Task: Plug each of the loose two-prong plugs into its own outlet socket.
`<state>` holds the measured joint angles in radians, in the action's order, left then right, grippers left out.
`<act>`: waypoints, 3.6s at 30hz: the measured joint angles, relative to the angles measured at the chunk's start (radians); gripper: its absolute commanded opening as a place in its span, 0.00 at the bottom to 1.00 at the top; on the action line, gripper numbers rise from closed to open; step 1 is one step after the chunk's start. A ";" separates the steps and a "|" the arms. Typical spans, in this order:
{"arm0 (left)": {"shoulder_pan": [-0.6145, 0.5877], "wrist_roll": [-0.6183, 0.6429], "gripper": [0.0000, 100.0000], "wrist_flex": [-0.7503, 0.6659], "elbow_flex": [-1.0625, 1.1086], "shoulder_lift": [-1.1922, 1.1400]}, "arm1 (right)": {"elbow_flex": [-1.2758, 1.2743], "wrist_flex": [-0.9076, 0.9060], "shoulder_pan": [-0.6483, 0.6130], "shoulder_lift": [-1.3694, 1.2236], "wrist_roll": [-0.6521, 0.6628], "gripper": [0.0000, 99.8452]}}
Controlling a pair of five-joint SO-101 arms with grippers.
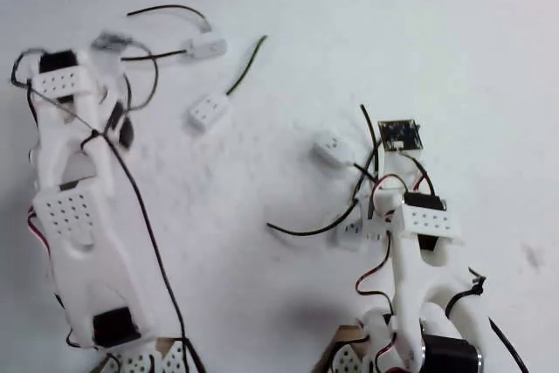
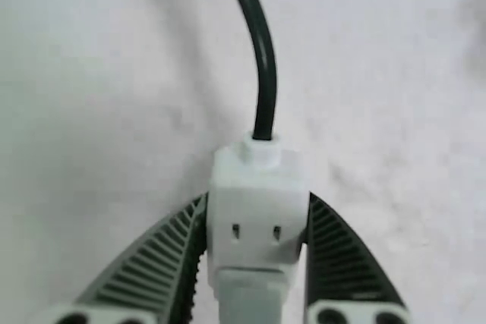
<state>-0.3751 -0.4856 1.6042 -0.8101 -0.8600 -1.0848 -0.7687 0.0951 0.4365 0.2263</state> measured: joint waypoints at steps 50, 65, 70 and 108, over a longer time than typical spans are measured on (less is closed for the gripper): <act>0.252 0.049 0.27 0.014 -0.736 -0.279 | 0.000 0.000 0.000 0.000 0.000 0.02; 0.324 0.094 0.27 -0.023 -0.413 -0.275 | 0.000 0.000 0.000 0.000 0.000 0.02; 0.339 0.095 0.27 -0.046 -0.330 -0.275 | 0.000 0.000 0.000 0.000 0.000 0.02; 0.595 0.290 0.02 0.180 -0.044 0.063 | -0.002 0.031 0.000 -0.002 0.000 0.02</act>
<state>0.2202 -0.1956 1.7837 -0.8546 -0.7971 -1.0863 -0.7380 0.0951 0.4350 0.2263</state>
